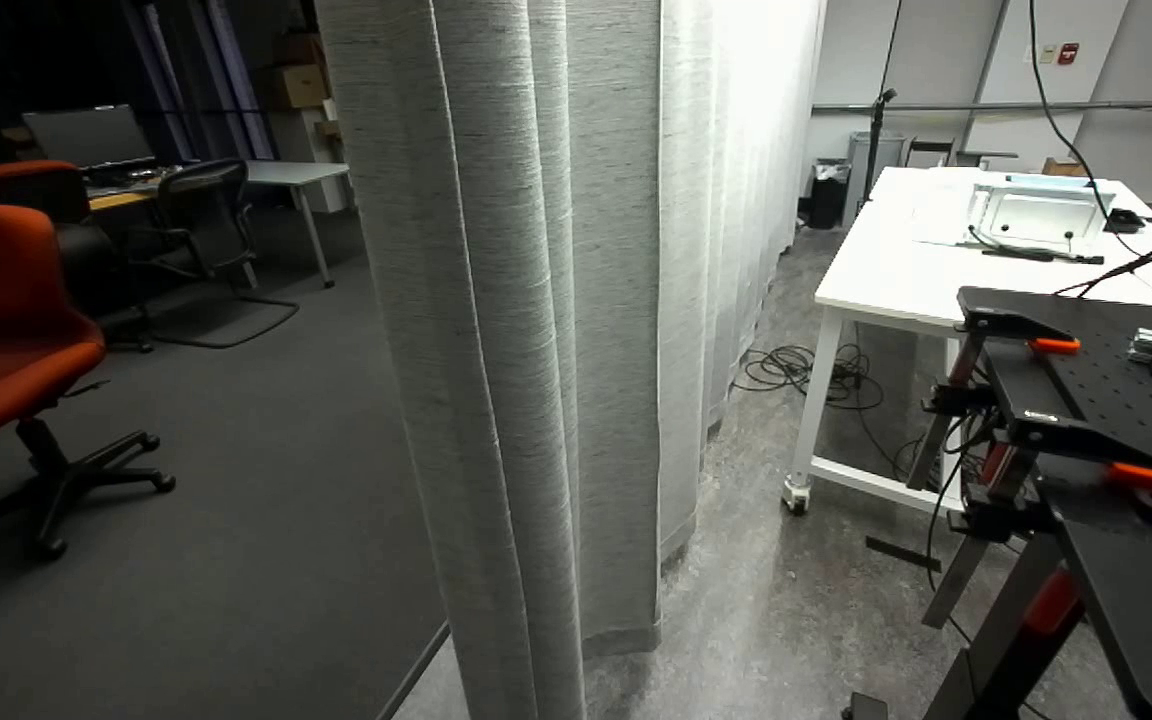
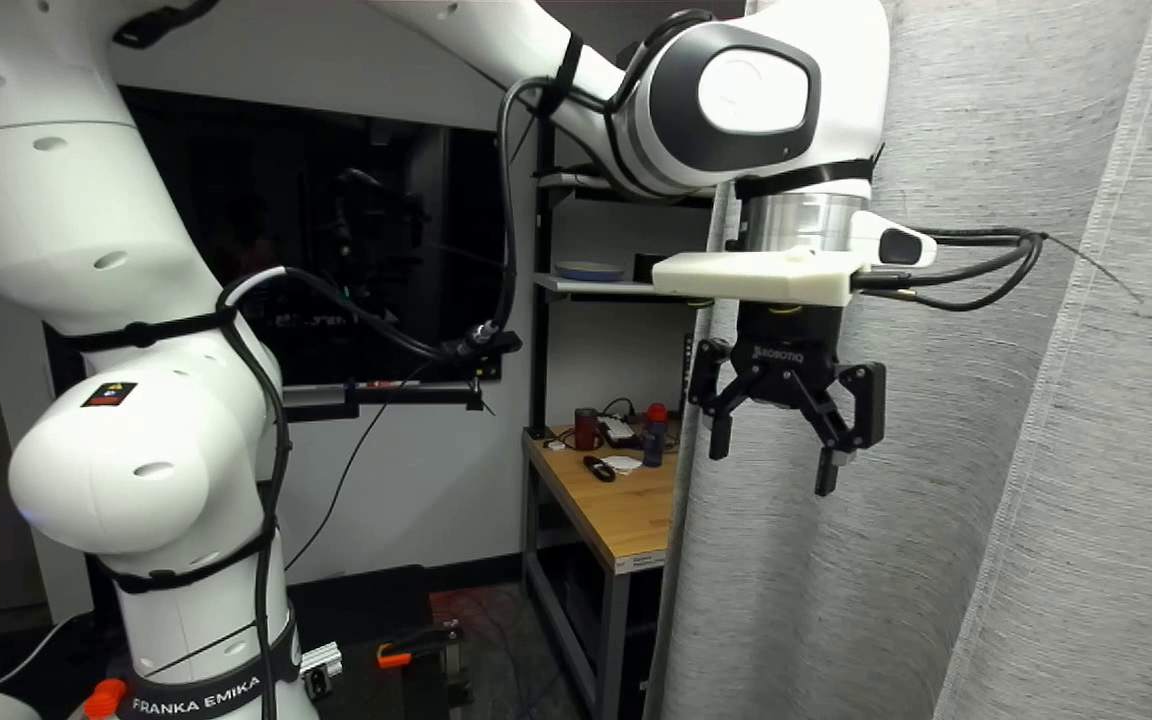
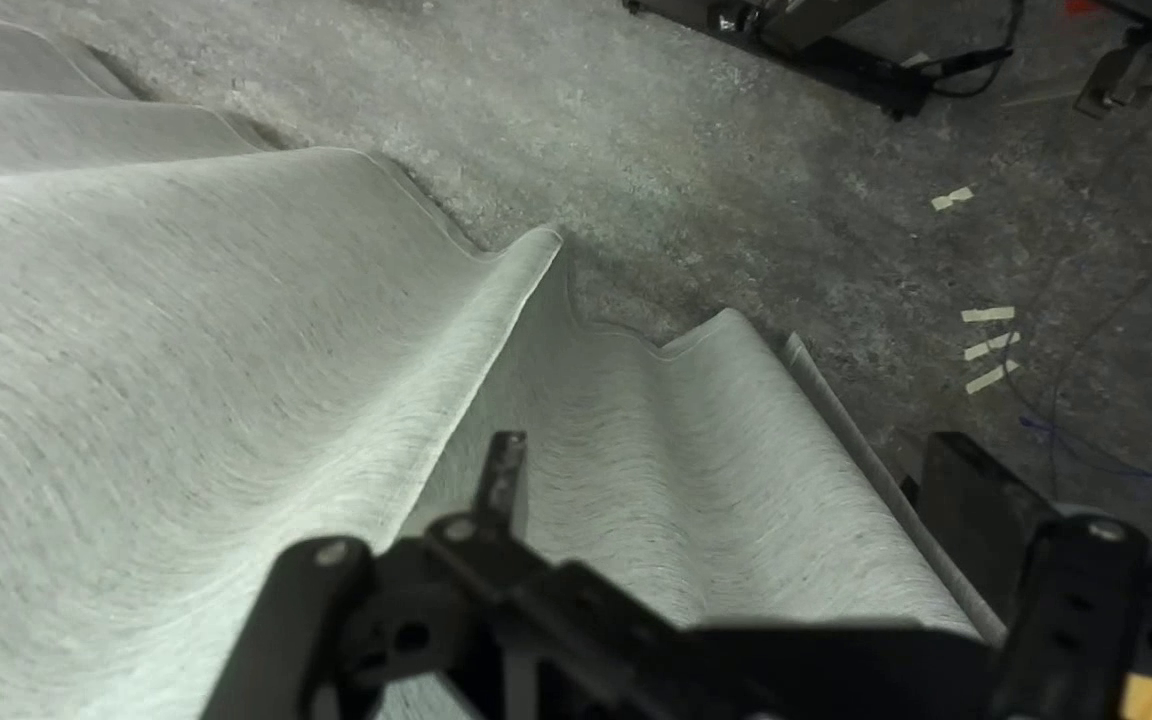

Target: Draw the curtains open

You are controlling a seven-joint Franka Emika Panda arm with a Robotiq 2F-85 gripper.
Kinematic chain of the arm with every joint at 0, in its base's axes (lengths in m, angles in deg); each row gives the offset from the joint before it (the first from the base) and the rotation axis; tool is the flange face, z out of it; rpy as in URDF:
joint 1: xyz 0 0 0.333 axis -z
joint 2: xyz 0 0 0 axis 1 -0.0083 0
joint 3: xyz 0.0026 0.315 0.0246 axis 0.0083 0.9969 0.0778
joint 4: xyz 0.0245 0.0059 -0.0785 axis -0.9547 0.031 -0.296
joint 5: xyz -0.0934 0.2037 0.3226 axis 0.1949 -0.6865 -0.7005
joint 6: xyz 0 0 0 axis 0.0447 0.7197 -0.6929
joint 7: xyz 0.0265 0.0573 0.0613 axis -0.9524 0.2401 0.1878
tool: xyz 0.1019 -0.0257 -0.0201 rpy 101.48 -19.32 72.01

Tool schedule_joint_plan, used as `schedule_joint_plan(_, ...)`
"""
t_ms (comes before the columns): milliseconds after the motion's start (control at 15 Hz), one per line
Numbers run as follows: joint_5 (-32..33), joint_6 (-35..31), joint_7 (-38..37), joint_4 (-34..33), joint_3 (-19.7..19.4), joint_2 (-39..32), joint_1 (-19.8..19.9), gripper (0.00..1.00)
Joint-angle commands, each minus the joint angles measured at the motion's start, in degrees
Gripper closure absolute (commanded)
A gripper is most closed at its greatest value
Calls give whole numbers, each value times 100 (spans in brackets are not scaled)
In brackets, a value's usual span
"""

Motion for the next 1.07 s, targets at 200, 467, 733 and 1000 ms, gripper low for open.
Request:
schedule_joint_plan(200,75,-373,423,-49,424,-303,-271,0)
schedule_joint_plan(467,-47,-518,852,135,598,-271,-449,0)
schedule_joint_plan(733,-196,-603,1346,347,734,-181,-652,0)
schedule_joint_plan(1000,-326,-915,1735,448,903,-208,-867,0)
